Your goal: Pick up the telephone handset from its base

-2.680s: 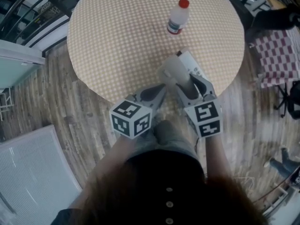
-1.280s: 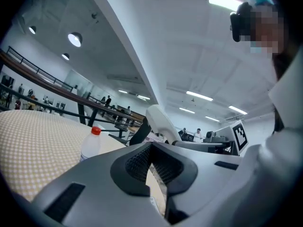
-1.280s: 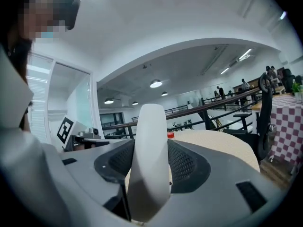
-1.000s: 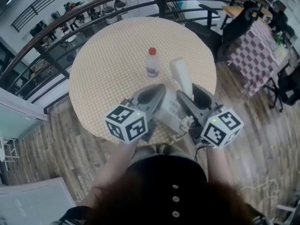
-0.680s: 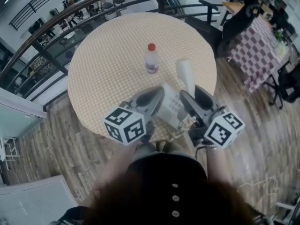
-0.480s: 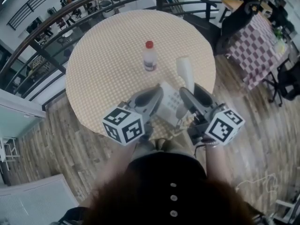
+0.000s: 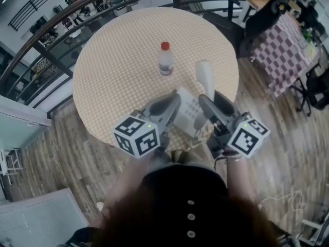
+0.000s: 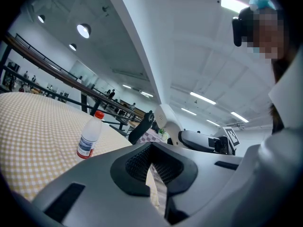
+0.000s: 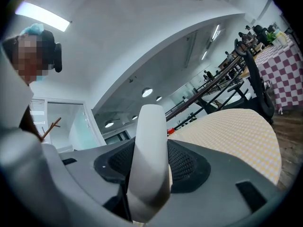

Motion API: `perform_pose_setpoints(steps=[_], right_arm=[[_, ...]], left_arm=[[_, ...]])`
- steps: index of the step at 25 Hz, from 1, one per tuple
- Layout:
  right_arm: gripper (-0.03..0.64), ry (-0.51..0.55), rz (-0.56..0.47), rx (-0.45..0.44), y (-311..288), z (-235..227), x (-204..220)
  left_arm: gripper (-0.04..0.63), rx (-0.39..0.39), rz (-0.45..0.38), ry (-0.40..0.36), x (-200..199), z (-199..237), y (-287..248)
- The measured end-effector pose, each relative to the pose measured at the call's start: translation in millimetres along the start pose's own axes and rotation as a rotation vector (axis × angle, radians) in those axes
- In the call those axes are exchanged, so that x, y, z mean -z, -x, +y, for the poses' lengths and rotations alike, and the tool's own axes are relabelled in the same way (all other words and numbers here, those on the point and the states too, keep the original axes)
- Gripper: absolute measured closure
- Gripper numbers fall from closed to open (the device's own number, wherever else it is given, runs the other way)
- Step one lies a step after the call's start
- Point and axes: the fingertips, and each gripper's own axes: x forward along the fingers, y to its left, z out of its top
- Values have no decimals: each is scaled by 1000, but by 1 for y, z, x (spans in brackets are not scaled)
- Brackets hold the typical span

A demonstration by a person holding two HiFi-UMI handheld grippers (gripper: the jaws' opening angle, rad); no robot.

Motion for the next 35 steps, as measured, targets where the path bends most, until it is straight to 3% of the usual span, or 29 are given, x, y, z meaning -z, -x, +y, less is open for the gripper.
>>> perform_pose_setpoints(steps=[35], right_arm=[[396,10,27,-24,-11,-2,-5]], left_arm=[[588,-20,20,14,2,9,-3]])
